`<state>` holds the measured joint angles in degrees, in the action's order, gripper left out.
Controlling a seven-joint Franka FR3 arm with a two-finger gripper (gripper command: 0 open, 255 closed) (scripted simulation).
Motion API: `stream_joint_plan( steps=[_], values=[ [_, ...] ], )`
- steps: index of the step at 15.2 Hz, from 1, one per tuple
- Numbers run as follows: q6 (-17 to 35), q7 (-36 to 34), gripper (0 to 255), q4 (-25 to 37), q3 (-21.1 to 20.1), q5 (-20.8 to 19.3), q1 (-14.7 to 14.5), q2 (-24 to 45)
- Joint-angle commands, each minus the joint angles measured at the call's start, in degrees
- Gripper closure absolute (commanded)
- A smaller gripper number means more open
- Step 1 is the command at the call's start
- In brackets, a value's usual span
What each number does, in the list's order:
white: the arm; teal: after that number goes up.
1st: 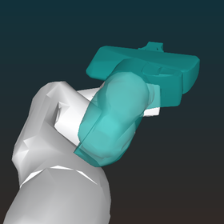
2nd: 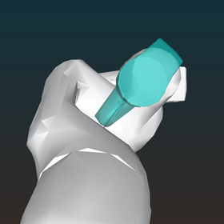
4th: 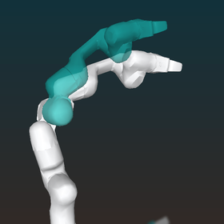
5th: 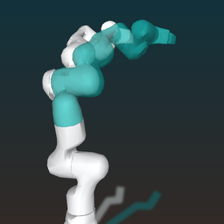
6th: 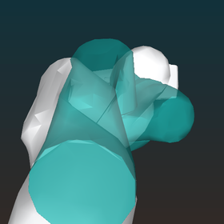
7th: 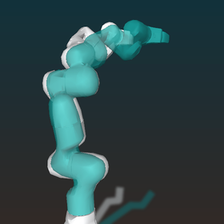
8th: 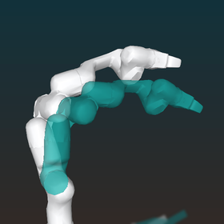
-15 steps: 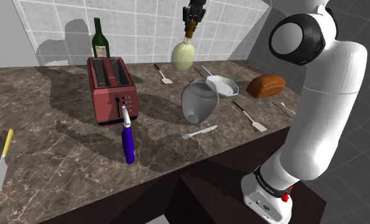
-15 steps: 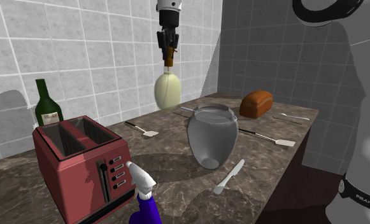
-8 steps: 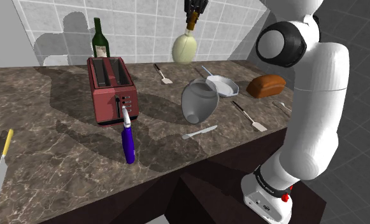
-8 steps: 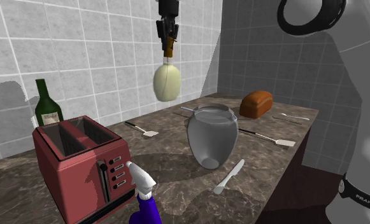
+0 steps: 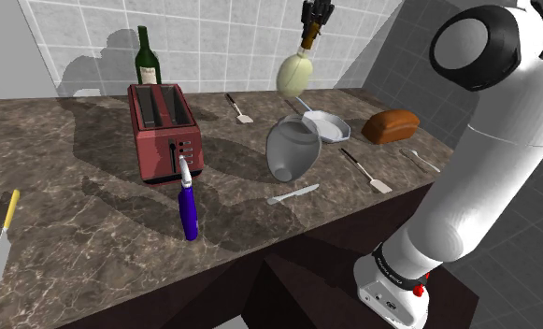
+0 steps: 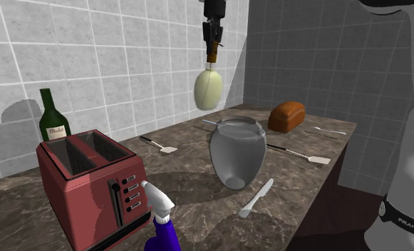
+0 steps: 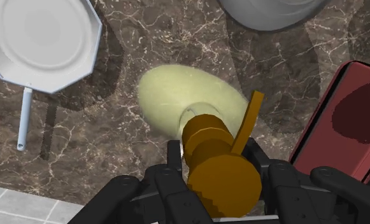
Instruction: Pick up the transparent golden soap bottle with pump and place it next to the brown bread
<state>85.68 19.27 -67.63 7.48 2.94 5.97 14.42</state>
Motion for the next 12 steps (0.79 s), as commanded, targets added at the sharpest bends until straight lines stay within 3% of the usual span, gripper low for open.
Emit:
stream_joint_plan(
  steps=[1, 12],
  values=[
    [1.42, 2.23, 255, -4.33, 0.78, -0.04, 1.24, -2.93],
    [4.14, 15.05, 255, -17.76, 6.46, -0.63, 8.01, -13.34]
  ],
)
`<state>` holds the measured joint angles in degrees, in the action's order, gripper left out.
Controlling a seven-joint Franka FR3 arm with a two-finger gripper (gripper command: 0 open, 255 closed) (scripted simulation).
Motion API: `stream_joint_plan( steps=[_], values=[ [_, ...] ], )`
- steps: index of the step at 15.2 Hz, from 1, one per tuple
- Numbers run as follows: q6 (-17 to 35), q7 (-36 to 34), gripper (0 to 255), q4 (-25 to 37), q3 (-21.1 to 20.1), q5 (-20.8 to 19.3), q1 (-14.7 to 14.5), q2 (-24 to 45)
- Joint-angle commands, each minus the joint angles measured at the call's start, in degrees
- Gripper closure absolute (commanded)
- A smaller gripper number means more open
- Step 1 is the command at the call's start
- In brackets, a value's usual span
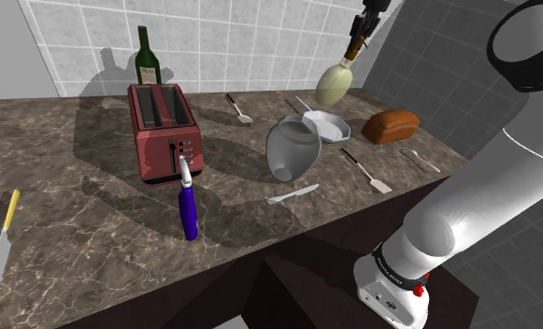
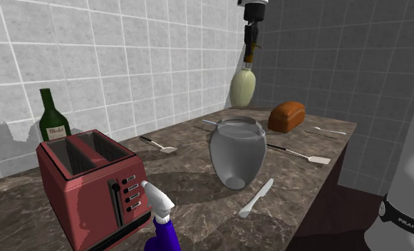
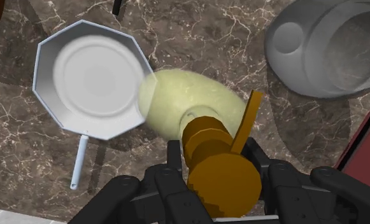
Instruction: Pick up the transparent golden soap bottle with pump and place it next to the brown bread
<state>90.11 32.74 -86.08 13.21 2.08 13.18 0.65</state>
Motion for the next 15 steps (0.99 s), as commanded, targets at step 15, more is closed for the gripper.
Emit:
stream_joint_plan(
  steps=[15],
  values=[
    [-1.13, 21.9, 255, -0.92, 11.19, 0.8, 10.68, -1.18]
  ],
)
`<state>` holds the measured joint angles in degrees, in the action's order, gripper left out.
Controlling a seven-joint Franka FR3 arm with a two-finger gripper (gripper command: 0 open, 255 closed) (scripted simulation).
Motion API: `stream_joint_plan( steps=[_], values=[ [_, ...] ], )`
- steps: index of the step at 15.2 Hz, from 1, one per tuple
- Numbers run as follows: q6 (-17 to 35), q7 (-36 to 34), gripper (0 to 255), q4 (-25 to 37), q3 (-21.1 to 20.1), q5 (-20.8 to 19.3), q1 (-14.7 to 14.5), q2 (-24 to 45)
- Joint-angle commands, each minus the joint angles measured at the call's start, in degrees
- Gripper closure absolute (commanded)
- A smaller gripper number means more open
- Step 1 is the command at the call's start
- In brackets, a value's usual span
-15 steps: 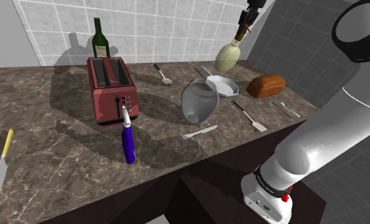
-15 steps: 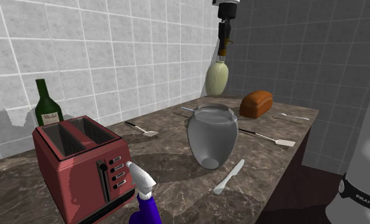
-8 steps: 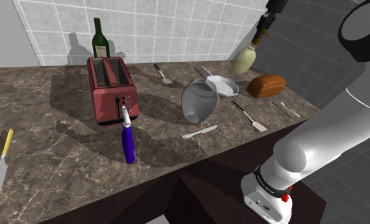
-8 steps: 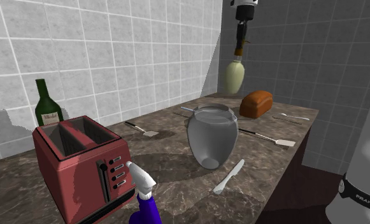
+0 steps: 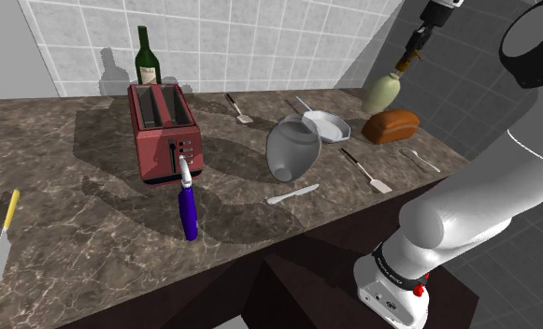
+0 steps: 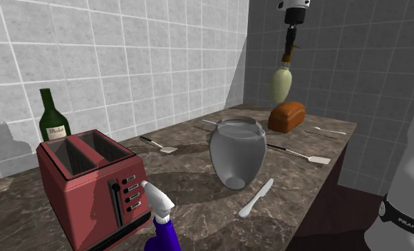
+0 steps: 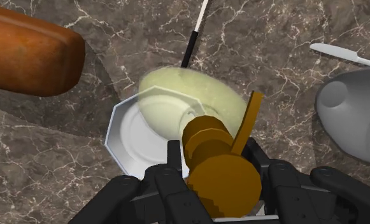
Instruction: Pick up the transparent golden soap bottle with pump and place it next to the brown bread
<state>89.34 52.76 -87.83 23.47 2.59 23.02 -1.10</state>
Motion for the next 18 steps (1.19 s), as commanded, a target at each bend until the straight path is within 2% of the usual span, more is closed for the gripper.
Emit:
stream_joint_plan(
  steps=[1, 9, 18],
  values=[
    [-0.54, 3.37, 255, 1.34, 1.69, 0.53, 1.59, 1.01],
    [-3.06, 16.17, 255, 8.72, 7.82, 4.4, 8.89, 7.57],
    [4.82, 15.73, 255, -1.39, 7.29, 2.96, 7.98, 4.91]
  ],
)
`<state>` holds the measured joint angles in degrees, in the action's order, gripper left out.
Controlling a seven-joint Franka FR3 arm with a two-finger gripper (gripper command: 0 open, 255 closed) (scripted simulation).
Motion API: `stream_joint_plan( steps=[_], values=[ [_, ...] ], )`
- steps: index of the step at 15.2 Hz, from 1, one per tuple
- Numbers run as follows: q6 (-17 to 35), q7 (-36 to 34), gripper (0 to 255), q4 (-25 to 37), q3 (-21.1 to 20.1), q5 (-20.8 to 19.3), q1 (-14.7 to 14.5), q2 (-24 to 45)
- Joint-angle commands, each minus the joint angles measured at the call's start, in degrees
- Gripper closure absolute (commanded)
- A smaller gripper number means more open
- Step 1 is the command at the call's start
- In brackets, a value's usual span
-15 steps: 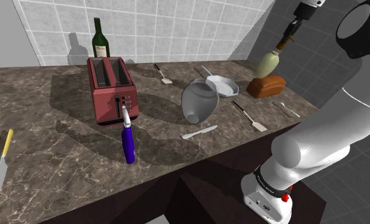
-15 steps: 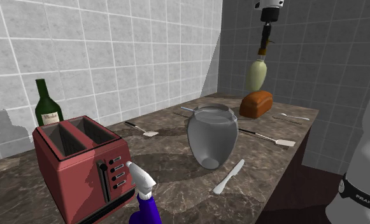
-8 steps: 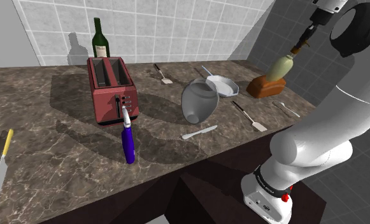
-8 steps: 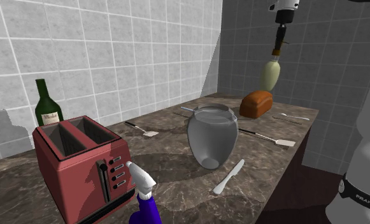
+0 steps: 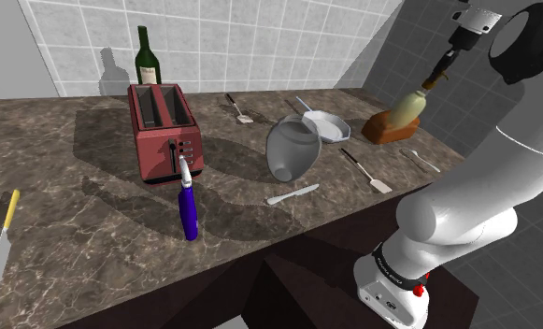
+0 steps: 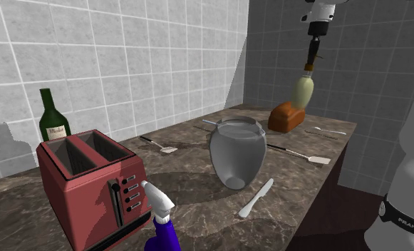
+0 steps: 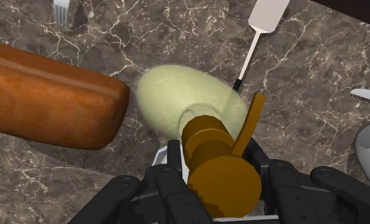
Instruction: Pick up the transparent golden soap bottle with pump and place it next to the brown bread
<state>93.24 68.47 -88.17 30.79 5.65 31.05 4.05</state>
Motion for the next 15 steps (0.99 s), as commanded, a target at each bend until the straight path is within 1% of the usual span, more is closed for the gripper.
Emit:
stream_joint_plan(
  steps=[1, 15],
  values=[
    [1.74, 0.0, 255, -2.04, -0.06, -0.21, -0.12, -0.43],
    [12.77, 0.32, 255, -13.83, -0.33, -0.52, -0.51, -1.34]
  ],
)
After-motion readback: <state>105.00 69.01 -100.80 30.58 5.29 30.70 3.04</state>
